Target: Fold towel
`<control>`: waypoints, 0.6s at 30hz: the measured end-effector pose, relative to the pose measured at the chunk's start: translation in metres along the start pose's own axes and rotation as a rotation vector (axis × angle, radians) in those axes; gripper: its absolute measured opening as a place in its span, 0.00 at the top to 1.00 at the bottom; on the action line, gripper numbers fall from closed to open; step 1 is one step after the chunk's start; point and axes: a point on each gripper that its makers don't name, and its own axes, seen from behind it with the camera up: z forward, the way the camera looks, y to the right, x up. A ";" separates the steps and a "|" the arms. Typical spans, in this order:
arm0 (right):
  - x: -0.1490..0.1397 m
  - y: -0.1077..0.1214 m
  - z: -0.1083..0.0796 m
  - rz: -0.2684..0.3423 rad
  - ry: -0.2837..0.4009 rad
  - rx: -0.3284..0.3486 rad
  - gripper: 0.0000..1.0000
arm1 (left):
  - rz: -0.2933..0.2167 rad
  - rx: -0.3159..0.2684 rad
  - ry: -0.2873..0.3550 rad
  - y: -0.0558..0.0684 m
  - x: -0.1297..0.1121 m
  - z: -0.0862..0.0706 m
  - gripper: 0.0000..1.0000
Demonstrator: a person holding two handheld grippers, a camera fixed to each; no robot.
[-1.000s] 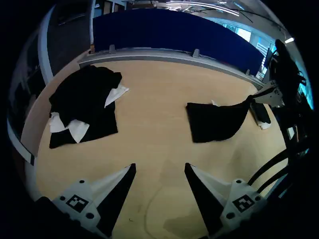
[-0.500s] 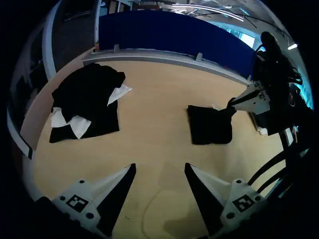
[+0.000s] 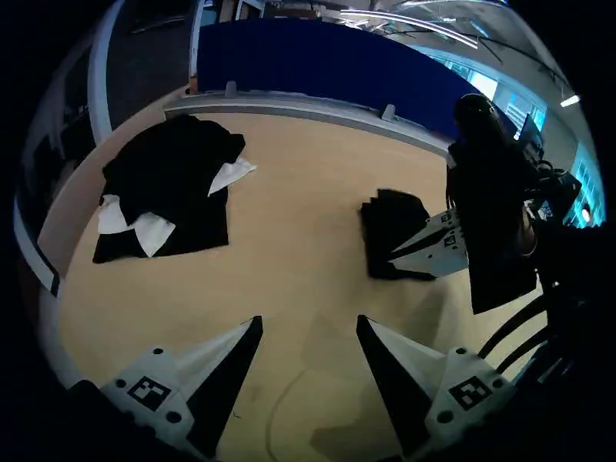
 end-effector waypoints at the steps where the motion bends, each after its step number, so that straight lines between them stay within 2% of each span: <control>1: 0.000 0.000 0.000 0.002 0.000 0.002 0.94 | 0.000 0.000 0.000 0.000 0.000 0.000 0.10; 8: -0.001 -0.001 -0.004 0.003 -0.003 0.006 0.94 | 0.011 0.002 -0.001 -0.001 0.001 0.001 0.10; 11: -0.001 -0.001 -0.006 -0.001 0.004 0.004 0.91 | 0.013 0.001 -0.001 0.000 0.002 -0.001 0.10; 13: 0.001 -0.002 -0.008 -0.001 0.013 0.003 0.83 | 0.015 0.001 -0.001 0.000 0.003 -0.002 0.10; 18: 0.007 -0.005 -0.016 0.003 0.047 0.002 0.40 | 0.020 0.003 0.000 0.001 0.003 -0.004 0.10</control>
